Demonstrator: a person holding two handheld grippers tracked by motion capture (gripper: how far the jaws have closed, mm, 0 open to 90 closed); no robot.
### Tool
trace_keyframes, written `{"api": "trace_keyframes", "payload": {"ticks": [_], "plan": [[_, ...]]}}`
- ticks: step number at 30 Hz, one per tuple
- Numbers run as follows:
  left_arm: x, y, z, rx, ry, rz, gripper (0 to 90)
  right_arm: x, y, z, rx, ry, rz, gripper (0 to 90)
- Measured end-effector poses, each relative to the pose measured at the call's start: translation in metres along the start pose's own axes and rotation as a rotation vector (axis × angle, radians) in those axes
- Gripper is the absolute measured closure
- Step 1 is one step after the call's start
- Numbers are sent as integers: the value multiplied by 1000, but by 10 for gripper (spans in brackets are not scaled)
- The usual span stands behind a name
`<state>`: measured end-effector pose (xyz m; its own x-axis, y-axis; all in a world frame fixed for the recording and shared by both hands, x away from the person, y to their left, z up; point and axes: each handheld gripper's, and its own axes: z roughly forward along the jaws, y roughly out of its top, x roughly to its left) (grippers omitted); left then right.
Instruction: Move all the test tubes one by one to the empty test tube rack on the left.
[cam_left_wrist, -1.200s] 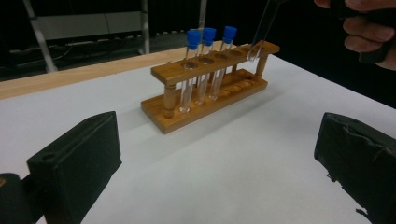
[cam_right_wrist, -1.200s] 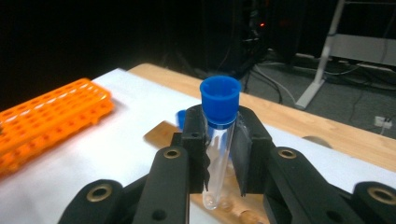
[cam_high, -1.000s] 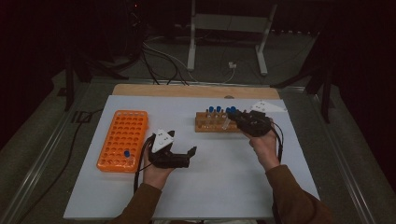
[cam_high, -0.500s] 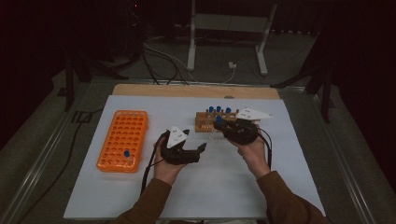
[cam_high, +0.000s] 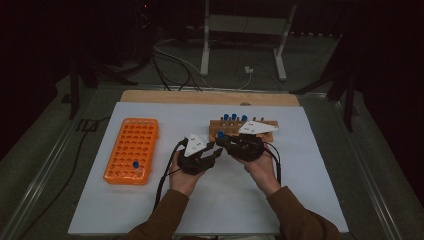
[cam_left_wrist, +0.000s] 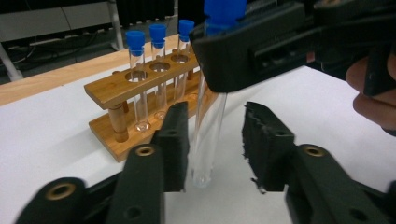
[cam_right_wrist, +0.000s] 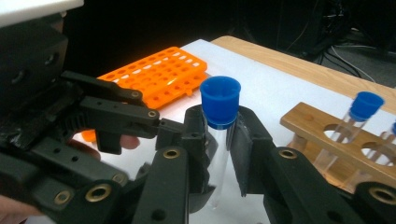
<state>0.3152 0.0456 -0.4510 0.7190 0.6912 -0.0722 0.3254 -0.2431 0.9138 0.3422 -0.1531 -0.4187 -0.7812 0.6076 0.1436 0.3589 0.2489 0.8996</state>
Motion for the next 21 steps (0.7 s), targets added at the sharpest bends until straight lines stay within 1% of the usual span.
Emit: {"api": "trace_keyframes", "payload": {"ticks": [2, 4, 8, 12, 13, 14, 15, 16, 17, 18, 19, 21], "plan": [[1, 0, 0, -1, 3, -2, 681, 3, 0, 1, 5, 8, -3, 761], [1, 0, 0, 0, 4, -2, 693, 3, 0, 2, 5, 11, -3, 761], [2, -1, 0, -3, 8, 5, 760, 5, -1, 2, 4, 16, -4, 761], [1, -2, 0, -4, 8, 8, 777, 4, -1, 2, 4, 26, 10, 747], [2, -2, 0, -4, 9, 6, 777, 3, -1, 2, 1, 34, 18, 698], [2, -2, 0, -3, 12, 1, 778, 2, -1, 1, -9, 39, 33, 620], [3, -3, 0, 1, 15, -1, 778, 2, -1, 1, -9, 39, 33, 620], [5, -3, 1, 3, 17, -7, 778, 1, -1, 0, -14, 39, 36, 571], [5, -3, 0, 3, 21, -13, 779, -1, 0, -2, -21, 56, 48, 481], [6, -3, 0, 5, 24, -14, 779, -1, 0, -2, -21, 56, 48, 481], [7, -4, -1, 5, 27, -17, 779, -2, 0, -4, -21, 61, 53, 442], [8, -4, -2, 3, 30, -26, 780, -3, 0, -6, -28, 55, 58, 346]]}}
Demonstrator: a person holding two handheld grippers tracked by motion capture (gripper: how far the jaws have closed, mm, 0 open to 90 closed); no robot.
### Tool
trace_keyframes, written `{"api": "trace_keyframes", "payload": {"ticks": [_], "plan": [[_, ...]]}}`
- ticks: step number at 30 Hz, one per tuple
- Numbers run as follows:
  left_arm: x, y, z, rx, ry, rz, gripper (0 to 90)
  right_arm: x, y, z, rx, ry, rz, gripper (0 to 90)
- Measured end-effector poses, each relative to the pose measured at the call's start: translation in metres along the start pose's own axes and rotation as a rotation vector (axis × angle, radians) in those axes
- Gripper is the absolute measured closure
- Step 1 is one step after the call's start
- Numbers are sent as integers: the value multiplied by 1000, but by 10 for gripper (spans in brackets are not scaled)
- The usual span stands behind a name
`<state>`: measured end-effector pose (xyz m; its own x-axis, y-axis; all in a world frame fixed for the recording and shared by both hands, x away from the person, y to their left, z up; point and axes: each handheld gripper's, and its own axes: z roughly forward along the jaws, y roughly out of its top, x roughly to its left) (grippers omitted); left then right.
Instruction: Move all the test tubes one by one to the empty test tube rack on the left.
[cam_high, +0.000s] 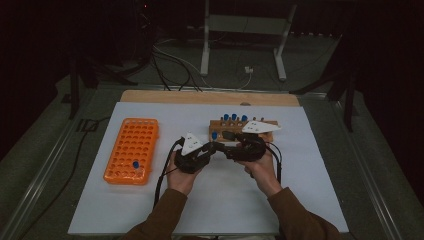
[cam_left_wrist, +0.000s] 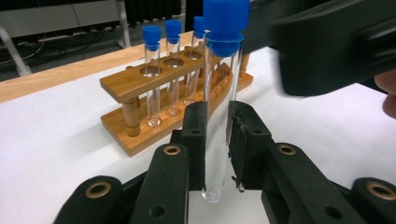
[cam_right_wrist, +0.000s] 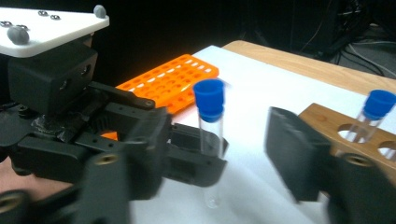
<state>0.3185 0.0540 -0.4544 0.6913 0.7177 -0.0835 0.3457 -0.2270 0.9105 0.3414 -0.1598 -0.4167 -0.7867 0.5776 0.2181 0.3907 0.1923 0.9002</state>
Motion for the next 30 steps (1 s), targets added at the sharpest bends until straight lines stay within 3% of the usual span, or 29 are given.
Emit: {"api": "trace_keyframes", "payload": {"ticks": [3, 7, 15, 21, 25, 30], "plan": [[3, -2, -4, 1, 5, -10, 780, -1, 0, -3, 5, -35, -5, 165], [8, -4, -11, -6, 10, -29, 780, -4, -3, -8, 3, -75, -6, 41], [19, -7, -37, -25, 22, -23, 780, -14, -11, -20, -7, -94, -2, 0], [30, -12, -57, -41, 38, -31, 780, -22, -16, -29, -21, -141, -9, 0], [37, -15, -68, -38, 26, -37, 779, -27, -19, -35, -21, -171, -11, 0], [40, -20, -82, -30, 26, -14, 779, -34, -25, -44, -30, -201, 9, 0]]}}
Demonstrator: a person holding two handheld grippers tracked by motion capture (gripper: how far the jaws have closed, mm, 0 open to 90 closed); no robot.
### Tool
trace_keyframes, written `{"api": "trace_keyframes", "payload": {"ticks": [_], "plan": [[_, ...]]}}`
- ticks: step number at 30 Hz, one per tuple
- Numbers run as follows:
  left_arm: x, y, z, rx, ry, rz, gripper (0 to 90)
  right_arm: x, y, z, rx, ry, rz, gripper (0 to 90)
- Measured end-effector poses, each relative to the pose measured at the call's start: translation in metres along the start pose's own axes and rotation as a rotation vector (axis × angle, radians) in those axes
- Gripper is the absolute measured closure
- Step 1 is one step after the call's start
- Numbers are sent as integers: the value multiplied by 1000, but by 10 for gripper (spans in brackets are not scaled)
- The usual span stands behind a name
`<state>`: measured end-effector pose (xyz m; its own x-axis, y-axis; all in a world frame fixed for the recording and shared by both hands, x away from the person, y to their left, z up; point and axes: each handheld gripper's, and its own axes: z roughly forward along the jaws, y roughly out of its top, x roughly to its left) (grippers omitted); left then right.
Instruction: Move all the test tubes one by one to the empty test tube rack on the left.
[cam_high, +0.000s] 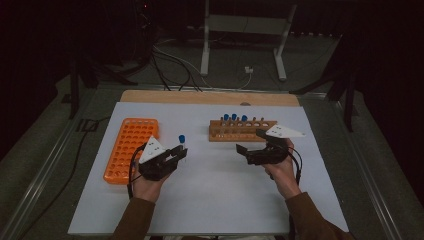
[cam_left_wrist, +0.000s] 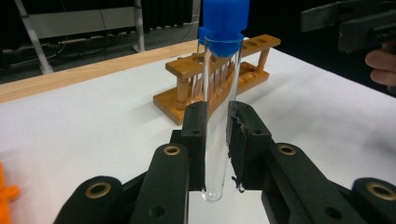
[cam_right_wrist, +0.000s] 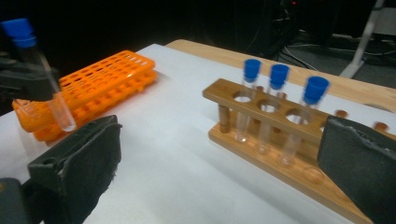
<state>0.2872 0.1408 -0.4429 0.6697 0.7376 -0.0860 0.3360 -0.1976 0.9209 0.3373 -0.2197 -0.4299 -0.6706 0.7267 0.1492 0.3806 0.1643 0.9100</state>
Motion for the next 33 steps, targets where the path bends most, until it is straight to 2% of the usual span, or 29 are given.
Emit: {"api": "trace_keyframes", "payload": {"ticks": [3, 12, 18, 33], "plan": [[3, -4, -9, 0, 7, 13, 779, -5, -3, -5, -2, -12, 9, 0], [11, -15, -38, -25, 1, 12, 779, -16, -10, -20, -20, -50, 24, 0], [17, -25, -55, -15, 22, 18, 778, -23, -14, -29, -36, -65, 43, 0], [32, -45, -89, -14, 77, -14, 778, -32, -22, -45, -43, -97, 49, 0]]}}
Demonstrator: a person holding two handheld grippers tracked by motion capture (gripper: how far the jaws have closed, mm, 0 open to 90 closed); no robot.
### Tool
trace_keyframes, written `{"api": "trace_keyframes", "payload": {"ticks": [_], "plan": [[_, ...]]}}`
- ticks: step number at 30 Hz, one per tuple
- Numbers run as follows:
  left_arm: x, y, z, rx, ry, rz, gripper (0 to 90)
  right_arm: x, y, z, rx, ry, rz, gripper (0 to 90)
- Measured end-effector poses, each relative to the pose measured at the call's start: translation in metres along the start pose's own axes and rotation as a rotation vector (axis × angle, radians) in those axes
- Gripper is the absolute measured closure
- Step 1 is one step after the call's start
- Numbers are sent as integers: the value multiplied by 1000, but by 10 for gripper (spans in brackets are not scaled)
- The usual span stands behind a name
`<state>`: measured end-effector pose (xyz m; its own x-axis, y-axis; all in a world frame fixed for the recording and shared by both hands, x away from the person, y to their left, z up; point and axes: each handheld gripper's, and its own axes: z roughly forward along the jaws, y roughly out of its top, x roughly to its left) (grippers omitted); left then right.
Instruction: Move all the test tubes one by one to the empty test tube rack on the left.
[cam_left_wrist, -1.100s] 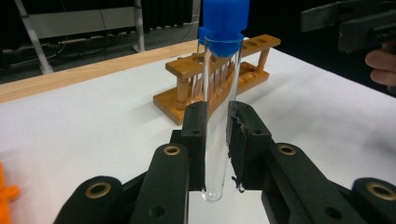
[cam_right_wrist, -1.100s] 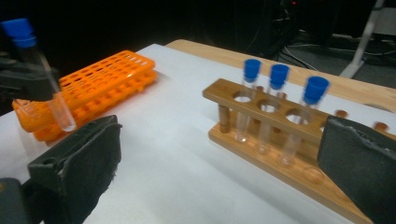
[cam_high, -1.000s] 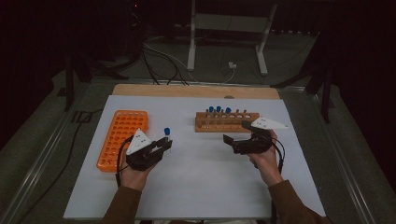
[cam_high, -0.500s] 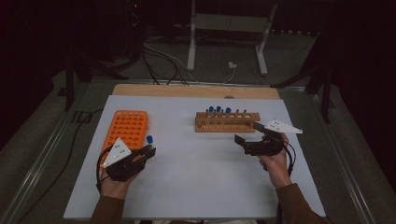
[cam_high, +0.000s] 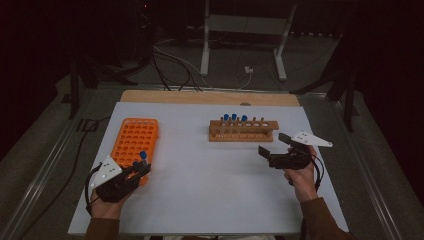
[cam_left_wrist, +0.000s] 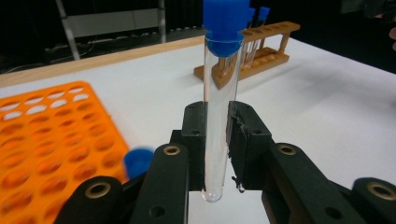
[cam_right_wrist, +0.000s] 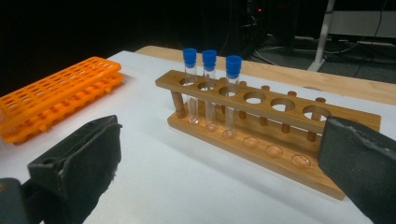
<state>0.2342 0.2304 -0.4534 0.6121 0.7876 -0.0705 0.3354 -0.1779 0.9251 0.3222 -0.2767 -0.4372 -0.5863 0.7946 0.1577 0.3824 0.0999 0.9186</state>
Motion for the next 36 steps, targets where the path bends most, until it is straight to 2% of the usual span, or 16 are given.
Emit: {"api": "trace_keyframes", "payload": {"ticks": [10, 15, 18, 22, 26, 30, 36], "plan": [[13, -13, -20, -6, 19, -25, 778, 0, 0, 0, -1, 1, 1, 0], [22, -20, -27, -9, 60, -51, 778, -1, 0, 0, -5, 3, 6, 0], [28, -23, -27, -14, 87, -65, 778, -1, 0, 0, -5, 4, 5, 0], [33, -24, -20, -15, 131, -63, 778, -1, -1, 0, -6, 7, 7, 0], [37, -26, -12, -3, 148, -63, 778, 0, -1, 1, -4, 10, 5, 0], [39, -29, -7, 31, 149, -56, 778, -1, -1, 2, -5, 13, 5, 0], [37, -36, 0, 146, 160, -37, 779, -1, -2, 2, -4, 16, 4, 0]]}}
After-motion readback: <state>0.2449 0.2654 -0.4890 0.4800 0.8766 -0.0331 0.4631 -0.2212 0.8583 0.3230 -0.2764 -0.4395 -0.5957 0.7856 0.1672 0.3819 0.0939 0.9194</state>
